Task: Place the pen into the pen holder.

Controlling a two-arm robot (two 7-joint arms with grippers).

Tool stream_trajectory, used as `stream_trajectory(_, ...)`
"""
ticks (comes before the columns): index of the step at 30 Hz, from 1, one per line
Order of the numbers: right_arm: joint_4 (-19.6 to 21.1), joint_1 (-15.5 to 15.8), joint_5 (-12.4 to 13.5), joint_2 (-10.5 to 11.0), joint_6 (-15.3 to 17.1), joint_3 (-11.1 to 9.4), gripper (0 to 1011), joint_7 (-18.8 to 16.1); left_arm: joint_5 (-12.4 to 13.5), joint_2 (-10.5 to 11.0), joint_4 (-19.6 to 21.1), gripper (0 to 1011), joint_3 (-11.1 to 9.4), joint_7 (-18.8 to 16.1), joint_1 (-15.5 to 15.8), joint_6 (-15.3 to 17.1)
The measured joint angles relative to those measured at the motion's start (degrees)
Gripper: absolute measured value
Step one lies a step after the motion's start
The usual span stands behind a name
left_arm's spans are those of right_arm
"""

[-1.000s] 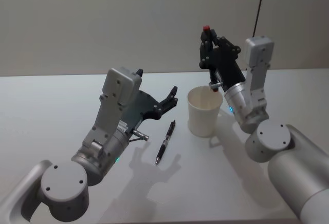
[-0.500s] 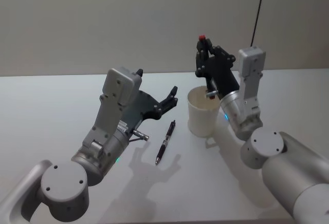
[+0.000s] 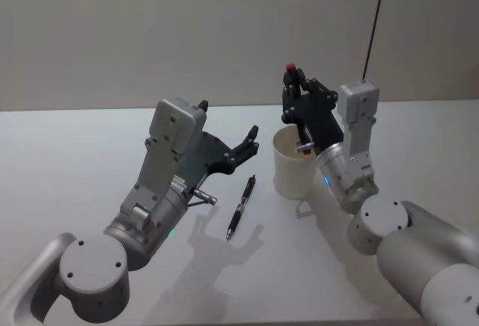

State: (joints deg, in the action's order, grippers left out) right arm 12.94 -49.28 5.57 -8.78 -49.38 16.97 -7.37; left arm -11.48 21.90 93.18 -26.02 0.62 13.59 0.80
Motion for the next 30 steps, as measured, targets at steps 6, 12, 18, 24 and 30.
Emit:
stream_trajectory(6,-2.5,-0.9,-0.5,-0.4,-1.0,0.0,292,0.2,0.0,0.0,0.0,1000,0.0,0.0,0.0,0.0)
stream_trajectory(12,-4.1,-1.4,-0.8,-0.6,-1.5,-0.1,469,0.3,0.0,0.0,0.0,1000,0.0,0.0,0.0,0.0)
stream_trajectory(18,-5.2,-1.9,-1.1,-0.6,-1.9,-0.6,703,0.1,0.0,0.0,0.0,1000,0.0,0.0,0.0,0.0)
stream_trajectory(24,-5.4,-2.2,-1.1,-0.4,-1.8,-1.1,863,-0.3,0.0,0.0,0.0,999,0.0,0.0,0.0,0.0)
stream_trajectory(30,-2.4,-1.4,-1.1,0.3,0.4,-2.1,999,-1.5,0.0,0.0,0.0,1000,0.0,0.0,0.0,0.0)
